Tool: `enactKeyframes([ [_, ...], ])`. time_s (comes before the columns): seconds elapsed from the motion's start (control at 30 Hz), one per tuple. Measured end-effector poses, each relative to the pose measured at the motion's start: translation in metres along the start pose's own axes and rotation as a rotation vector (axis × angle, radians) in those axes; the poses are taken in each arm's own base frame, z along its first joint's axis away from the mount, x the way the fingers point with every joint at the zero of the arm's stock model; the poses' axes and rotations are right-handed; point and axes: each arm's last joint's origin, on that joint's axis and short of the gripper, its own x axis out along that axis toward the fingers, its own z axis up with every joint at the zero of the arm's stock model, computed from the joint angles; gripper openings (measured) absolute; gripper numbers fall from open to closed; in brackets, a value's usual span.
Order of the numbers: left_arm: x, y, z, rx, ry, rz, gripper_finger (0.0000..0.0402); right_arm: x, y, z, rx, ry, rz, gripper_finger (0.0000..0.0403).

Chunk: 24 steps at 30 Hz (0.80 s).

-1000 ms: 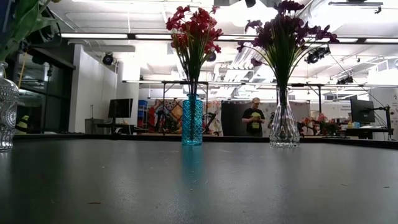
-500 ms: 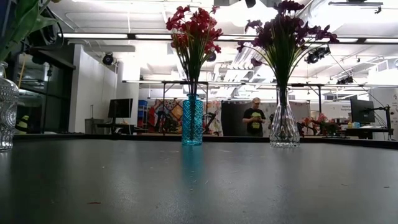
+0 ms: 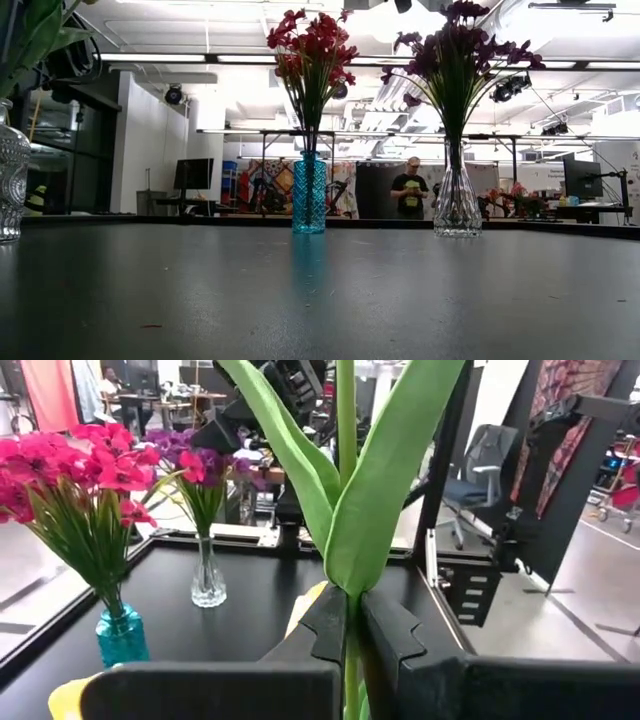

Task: Sort flowers into vase by color
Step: Put the yellow flower into the bottom transparent vase

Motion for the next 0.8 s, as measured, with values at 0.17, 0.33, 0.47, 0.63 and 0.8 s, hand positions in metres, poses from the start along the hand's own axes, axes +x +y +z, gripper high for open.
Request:
enactKeyframes([
  [0.17,0.0000,-0.0004,-0.0013,0.030,0.038,-0.019,0.0000,0.0000,0.0000,0.0001,0.000,0.000,0.000,0.0298],
  [0.33,0.0011,0.0013,-0.0040,0.096,0.096,-0.033,0.0000,0.0000,0.0000,0.0000,0.000,0.000,0.000,0.0298],
  [0.47,0.0014,0.0047,-0.0062,0.125,0.129,-0.034,0.0000,0.0000,0.0000,0.0000,0.027,0.000,0.000,0.0298],
  [0.63,0.0017,0.0088,-0.0083,0.134,0.147,-0.022,0.0000,0.0000,0.0000,0.0000,0.044,0.000,0.000,0.0298],
  [0.8,0.0017,0.0087,-0.0083,0.116,0.147,-0.020,0.0000,0.0000,0.0000,0.0001,0.068,-0.001,-0.001,0.0298],
])
